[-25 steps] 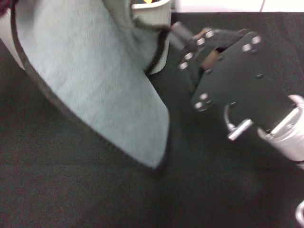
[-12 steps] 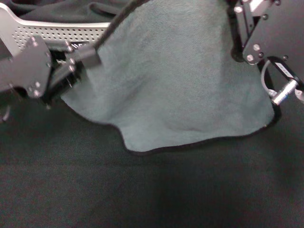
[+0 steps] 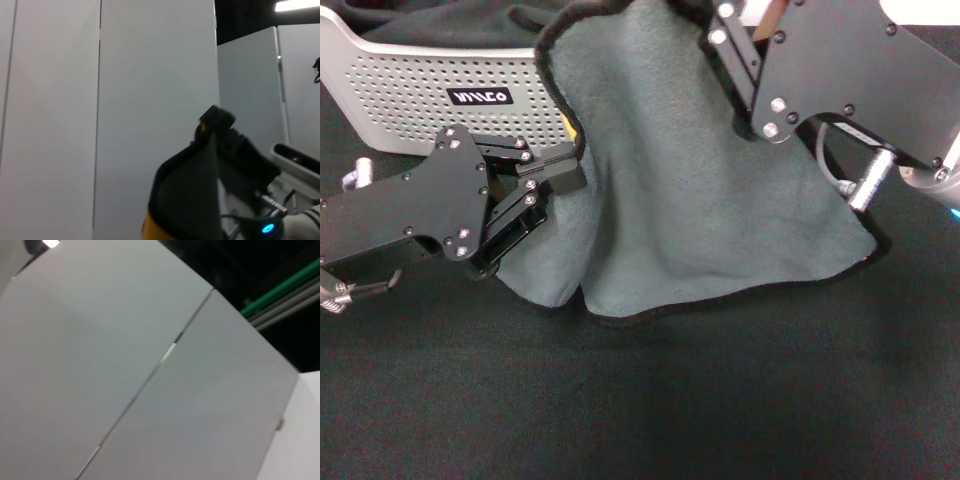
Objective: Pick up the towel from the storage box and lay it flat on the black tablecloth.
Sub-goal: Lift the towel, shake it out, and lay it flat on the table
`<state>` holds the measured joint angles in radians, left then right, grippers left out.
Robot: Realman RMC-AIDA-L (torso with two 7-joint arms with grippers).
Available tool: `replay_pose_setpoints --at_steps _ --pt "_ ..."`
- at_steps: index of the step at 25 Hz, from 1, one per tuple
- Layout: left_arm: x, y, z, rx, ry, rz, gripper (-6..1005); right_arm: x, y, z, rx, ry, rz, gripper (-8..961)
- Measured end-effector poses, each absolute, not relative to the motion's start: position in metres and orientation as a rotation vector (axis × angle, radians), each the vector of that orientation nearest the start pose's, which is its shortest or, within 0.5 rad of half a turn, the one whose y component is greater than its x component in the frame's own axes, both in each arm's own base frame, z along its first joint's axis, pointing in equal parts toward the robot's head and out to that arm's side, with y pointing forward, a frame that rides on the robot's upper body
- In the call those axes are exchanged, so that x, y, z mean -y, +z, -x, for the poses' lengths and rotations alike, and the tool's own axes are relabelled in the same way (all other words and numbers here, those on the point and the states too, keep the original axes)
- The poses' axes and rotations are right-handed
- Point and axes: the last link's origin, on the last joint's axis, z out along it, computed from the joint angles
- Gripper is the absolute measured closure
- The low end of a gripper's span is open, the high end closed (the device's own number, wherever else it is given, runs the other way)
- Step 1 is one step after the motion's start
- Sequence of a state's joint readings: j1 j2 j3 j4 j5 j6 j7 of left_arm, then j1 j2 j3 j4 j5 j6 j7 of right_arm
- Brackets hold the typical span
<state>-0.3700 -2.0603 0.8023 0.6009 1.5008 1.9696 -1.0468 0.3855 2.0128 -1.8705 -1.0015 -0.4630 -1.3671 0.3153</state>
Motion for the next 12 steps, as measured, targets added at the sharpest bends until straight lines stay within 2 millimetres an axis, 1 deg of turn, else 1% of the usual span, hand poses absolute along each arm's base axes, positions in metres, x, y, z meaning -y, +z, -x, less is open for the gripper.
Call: replay_pose_setpoints --at_steps 4,7,12 --pt "-0.267 0.034 0.245 0.123 -1.375 2.504 933 -0.291 -0.001 -0.08 0.744 1.435 2.011 944" --pt "-0.267 0.034 0.247 0.143 -1.368 2.494 845 -0.289 0.002 -0.076 0.764 1.445 1.996 944" --pt "-0.268 0.033 0.249 0.159 -1.355 2.485 846 -0.291 0.013 -0.071 0.791 1.436 1.989 945"
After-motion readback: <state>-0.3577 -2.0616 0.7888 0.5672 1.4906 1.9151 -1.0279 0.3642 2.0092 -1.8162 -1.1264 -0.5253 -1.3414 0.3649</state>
